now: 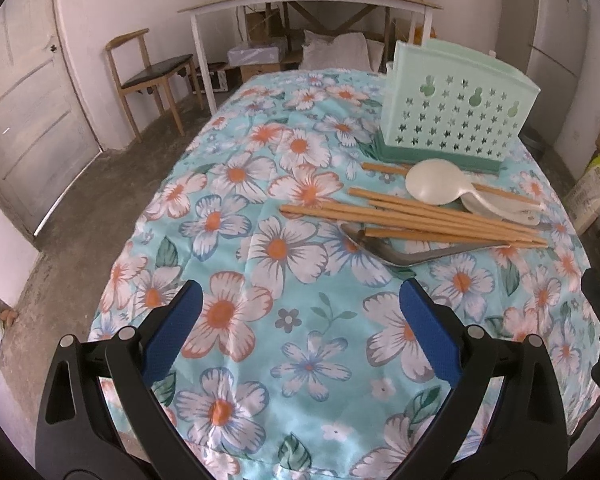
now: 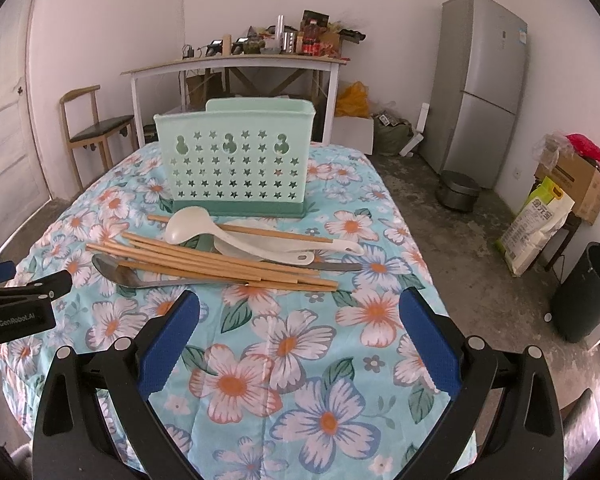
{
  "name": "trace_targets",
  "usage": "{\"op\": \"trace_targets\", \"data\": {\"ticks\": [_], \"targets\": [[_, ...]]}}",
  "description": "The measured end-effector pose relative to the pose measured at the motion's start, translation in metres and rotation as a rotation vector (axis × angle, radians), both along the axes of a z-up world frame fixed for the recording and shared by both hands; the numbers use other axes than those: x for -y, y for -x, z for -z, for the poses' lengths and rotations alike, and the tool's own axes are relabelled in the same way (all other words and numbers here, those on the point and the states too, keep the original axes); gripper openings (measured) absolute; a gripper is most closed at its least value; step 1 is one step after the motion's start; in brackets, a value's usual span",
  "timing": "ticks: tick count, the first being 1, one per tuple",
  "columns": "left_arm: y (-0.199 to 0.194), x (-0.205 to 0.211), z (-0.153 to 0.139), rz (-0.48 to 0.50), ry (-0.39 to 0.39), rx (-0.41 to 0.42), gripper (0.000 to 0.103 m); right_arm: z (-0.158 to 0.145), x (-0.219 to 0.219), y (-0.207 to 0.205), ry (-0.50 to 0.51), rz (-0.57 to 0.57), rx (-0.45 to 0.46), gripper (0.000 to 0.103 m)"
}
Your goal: Organize utensils
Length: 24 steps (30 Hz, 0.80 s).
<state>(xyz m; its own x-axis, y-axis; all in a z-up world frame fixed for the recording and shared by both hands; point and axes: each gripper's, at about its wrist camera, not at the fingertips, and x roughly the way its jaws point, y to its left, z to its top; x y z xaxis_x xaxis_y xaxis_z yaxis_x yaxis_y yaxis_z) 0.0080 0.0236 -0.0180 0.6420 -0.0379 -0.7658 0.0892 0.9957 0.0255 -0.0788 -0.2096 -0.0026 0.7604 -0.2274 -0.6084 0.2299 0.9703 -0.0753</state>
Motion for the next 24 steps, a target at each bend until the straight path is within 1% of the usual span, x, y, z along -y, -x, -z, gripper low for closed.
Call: {"op": "trace_targets", "data": {"ticks": [6,9,11,13,15,16,17,18,19,20,21,23,24], "targets": [[-0.011,-0.003,0.013,0.04,0.034,0.001,0.095,0.013,-0.001,-0.013,-0.02,-0.03,-0.028,0.097],[-0.017,-0.006,0.018,0.085,0.093,-0.005,0.095,0.023,-0.002,-0.024,-0.041,-0.053,-0.05,0.097],[-0.019,-0.008,0.02,0.109,0.155,0.004,0.095,0.03,-0.004,-0.03,-0.058,-0.069,-0.062,0.097],[-0.021,-0.009,0.022,0.121,0.189,0.01,0.095,0.036,-0.006,-0.035,-0.074,-0.087,-0.073,0.097],[-0.024,-0.007,0.022,0.144,0.22,0.01,0.092,0.043,-0.007,-0.04,-0.089,-0.105,-0.082,0.097],[-0.027,-0.006,0.023,0.153,0.238,0.008,0.084,0.046,-0.008,-0.042,-0.098,-0.114,-0.086,0.097],[-0.029,-0.005,0.024,0.172,0.272,0.001,0.075,0.049,-0.008,-0.044,-0.108,-0.123,-0.089,0.097],[-0.032,-0.004,0.026,0.185,0.304,-0.013,0.074,0.052,-0.009,-0.045,-0.119,-0.131,-0.092,0.097],[-0.035,-0.004,0.027,0.189,0.329,-0.026,0.069,0.055,-0.009,-0.046,-0.129,-0.139,-0.094,0.097],[-0.038,-0.004,0.029,0.192,0.36,-0.043,0.062,0.058,-0.01,-0.047,-0.136,-0.146,-0.097,0.097],[-0.042,-0.003,0.032,0.196,0.387,-0.059,0.059,0.06,-0.009,-0.047,-0.143,-0.151,-0.1,0.097],[-0.05,-0.002,0.038,0.197,0.427,-0.098,0.05,0.065,-0.009,-0.047,-0.161,-0.159,-0.105,0.097],[-0.054,-0.002,0.042,0.192,0.451,-0.121,0.048,0.066,-0.008,-0.048,-0.172,-0.162,-0.11,0.097]]}}
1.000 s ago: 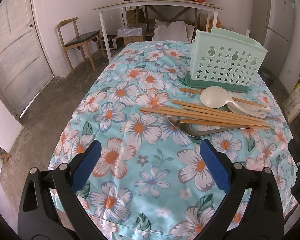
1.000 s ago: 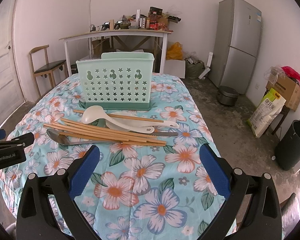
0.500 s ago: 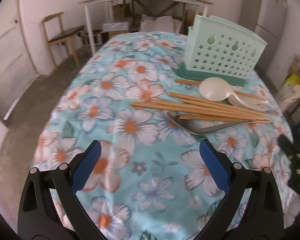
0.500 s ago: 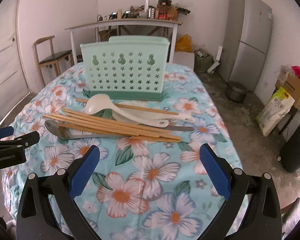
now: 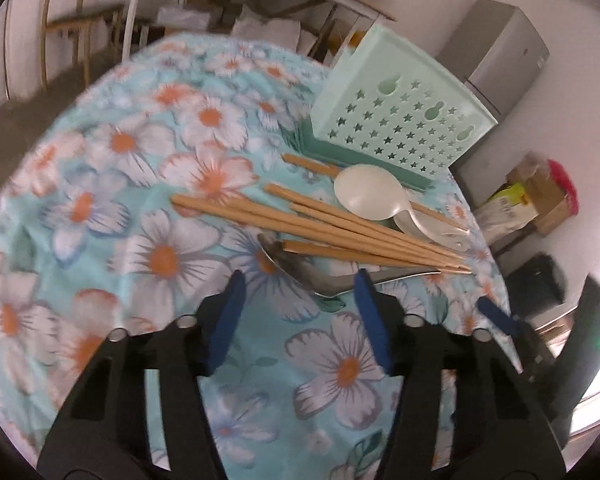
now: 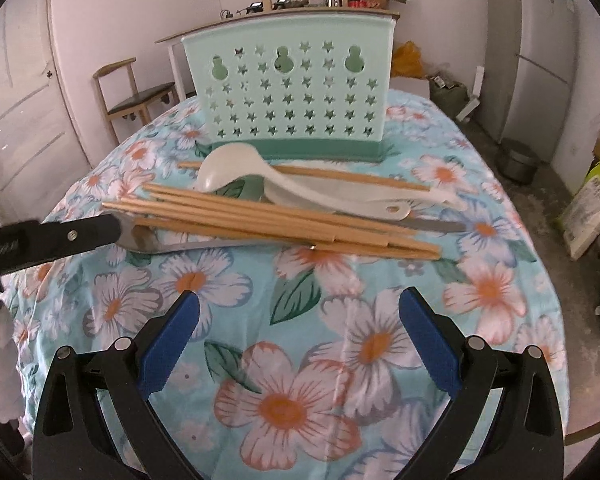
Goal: Organize utensils
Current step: 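Lower the left tool onto the metal spoon while the right tool reaches the white ladle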
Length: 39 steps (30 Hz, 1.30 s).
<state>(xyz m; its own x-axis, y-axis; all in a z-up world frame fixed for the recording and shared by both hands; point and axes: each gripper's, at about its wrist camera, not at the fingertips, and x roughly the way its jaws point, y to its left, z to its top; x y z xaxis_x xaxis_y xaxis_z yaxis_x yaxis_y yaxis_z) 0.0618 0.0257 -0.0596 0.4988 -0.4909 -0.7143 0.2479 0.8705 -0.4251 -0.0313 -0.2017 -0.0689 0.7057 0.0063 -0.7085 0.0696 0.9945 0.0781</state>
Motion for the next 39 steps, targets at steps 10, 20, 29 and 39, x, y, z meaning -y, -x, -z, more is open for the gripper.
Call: {"op": "trace_targets", "data": {"ticks": [10,20,29,39], "targets": [[-0.023,-0.01,0.02,-0.099,0.085,-0.112,0.018,0.012,0.009,-0.002,-0.094,-0.008,-0.035,0.097],[-0.011,-0.033,0.013,-0.078,0.053,-0.09,0.009,0.008,0.016,0.004,-0.094,-0.063,-0.08,0.097],[0.005,-0.055,0.009,-0.055,-0.011,-0.016,0.009,-0.061,0.01,0.006,0.209,-0.137,0.129,0.068],[0.008,-0.059,0.019,-0.041,0.02,0.049,0.011,-0.043,-0.049,-0.056,0.661,-0.42,0.096,0.043]]}}
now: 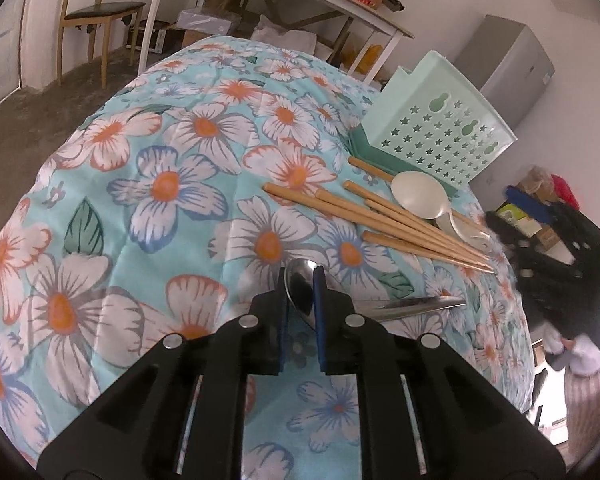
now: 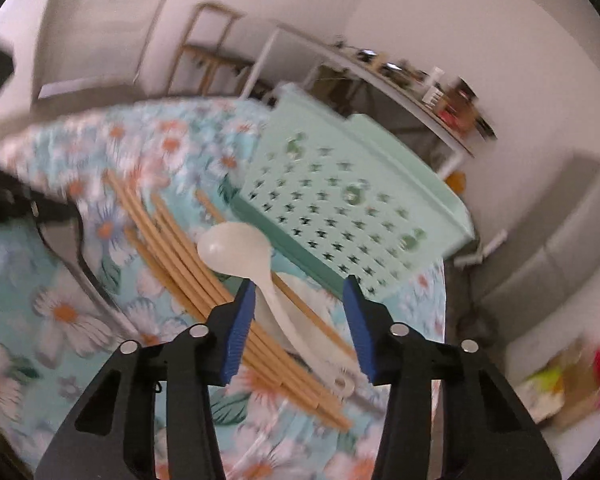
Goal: Organize utensils
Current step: 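Lower the left tool onto the metal spoon while the right tool reaches the white ladle, then close the left tool on the metal spoon while the right tool grasps the ladle handle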
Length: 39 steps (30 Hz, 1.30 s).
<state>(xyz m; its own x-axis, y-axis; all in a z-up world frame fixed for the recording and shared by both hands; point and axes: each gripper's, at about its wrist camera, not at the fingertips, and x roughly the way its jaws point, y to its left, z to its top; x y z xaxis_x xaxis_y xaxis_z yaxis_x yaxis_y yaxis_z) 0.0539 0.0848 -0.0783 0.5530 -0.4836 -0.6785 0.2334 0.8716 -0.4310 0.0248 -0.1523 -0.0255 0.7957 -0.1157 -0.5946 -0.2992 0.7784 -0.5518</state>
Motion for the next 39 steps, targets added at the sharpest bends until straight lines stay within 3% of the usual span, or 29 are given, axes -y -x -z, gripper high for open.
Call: {"op": "trace_targets", "data": {"ticks": [10,17,22,28,39], "targets": [[0.002,-0.009,0.008,0.019,0.074,0.036,0.011,0.042,-0.024,-0.022,0.291,-0.117,-0.068,0.042],[0.002,-0.01,0.01,0.021,0.089,0.043,0.011,0.045,-0.048,-0.029,0.371,-0.184,-0.008,0.037],[0.003,-0.01,0.01,0.019,0.087,0.044,0.011,0.052,-0.058,-0.033,0.382,-0.206,0.0,0.015],[0.006,-0.01,0.008,0.01,0.071,0.056,0.011,0.031,-0.057,-0.023,0.254,-0.159,0.044,0.003],[0.026,-0.015,-0.028,-0.022,0.067,0.149,0.004,-0.044,-0.011,-0.001,-0.133,-0.021,0.136,0.003]]}}
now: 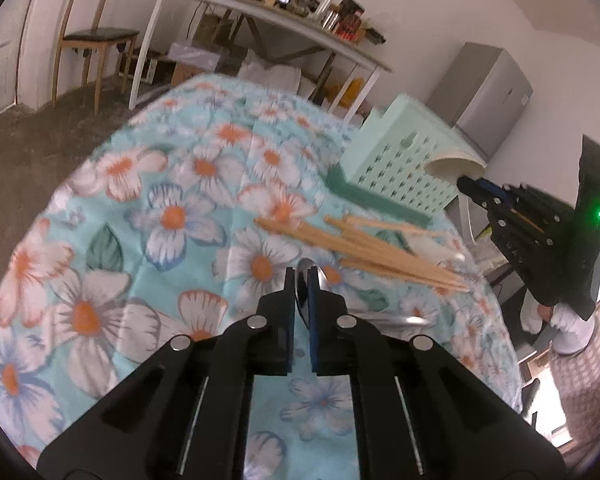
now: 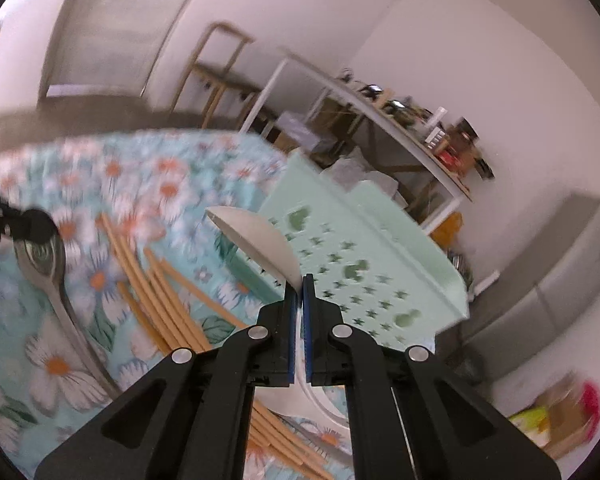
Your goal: Organize utensils
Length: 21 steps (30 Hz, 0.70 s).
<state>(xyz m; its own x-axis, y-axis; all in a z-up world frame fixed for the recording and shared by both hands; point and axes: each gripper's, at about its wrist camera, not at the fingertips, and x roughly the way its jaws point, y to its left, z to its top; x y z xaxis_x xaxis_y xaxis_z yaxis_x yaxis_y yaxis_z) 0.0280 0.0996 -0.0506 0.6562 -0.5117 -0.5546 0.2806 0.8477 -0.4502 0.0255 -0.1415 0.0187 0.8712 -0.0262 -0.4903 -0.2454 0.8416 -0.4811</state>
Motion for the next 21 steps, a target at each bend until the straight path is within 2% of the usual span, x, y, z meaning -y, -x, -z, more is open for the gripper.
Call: {"op": "trace_targets", "data": {"ticks": [6,12,16,21], "targets": [[0.008,-0.002,-0.039,-0.021,0.004,0.105,0.002,-0.035,0.035,0.014,-0.21,0.058,0.068,0.003],[-0.005,-0.001,-0.104,-0.04,0.024,0.281,0.002,-0.062,0.062,0.03,-0.375,0.105,0.147,0.003],[-0.027,0.017,-0.154,-0.057,-0.03,0.435,0.002,-0.078,0.082,0.036,-0.487,0.113,0.195,0.003],[-0.067,0.057,-0.189,-0.087,-0.221,0.505,0.002,-0.094,0.111,0.037,-0.617,0.102,0.243,0.003]]}}
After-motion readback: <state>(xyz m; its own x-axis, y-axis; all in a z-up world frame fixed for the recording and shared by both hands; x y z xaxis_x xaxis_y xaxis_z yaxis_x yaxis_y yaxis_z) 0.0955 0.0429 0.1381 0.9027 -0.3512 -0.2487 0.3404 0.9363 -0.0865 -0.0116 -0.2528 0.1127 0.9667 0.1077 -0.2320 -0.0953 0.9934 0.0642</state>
